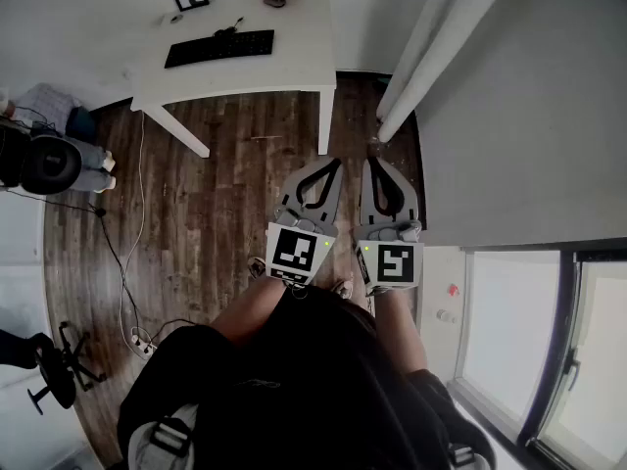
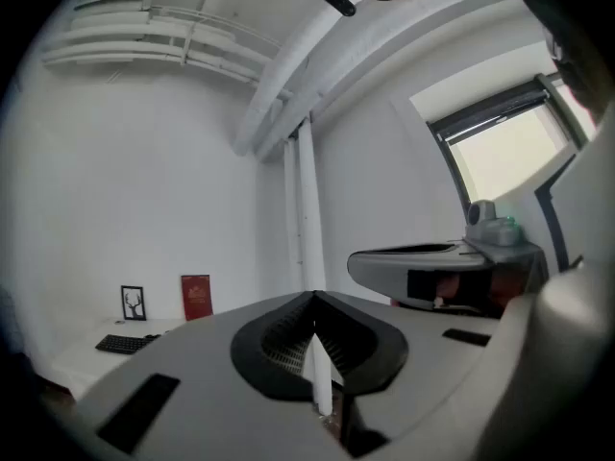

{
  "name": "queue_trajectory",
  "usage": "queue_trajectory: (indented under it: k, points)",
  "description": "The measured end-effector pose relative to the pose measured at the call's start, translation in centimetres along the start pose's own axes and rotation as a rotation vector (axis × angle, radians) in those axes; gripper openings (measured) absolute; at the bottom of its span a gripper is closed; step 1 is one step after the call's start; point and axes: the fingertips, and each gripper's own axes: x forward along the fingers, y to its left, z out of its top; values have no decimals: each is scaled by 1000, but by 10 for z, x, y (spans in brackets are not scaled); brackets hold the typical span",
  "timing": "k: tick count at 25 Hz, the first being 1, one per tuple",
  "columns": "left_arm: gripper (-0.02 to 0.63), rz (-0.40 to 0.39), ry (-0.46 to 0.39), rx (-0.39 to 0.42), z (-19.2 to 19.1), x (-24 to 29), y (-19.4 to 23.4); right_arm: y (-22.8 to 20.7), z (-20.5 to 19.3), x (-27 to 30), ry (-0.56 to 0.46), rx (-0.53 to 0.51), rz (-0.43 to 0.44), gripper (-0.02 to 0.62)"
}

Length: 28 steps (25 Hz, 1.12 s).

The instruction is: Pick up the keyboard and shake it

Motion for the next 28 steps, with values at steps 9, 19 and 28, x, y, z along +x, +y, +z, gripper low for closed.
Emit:
queue_trajectory:
  k: [9,19,28]
  points:
    - [2,238,15,-29,-15,-67,132,125,10,85,-28,2,248,21]
    - [2,685,62,-57,-51,-244,307,360,15,152,-57,78,647,21]
    - [2,781,60,-41,-60,-325,394,499,30,183,-56,60,797,21]
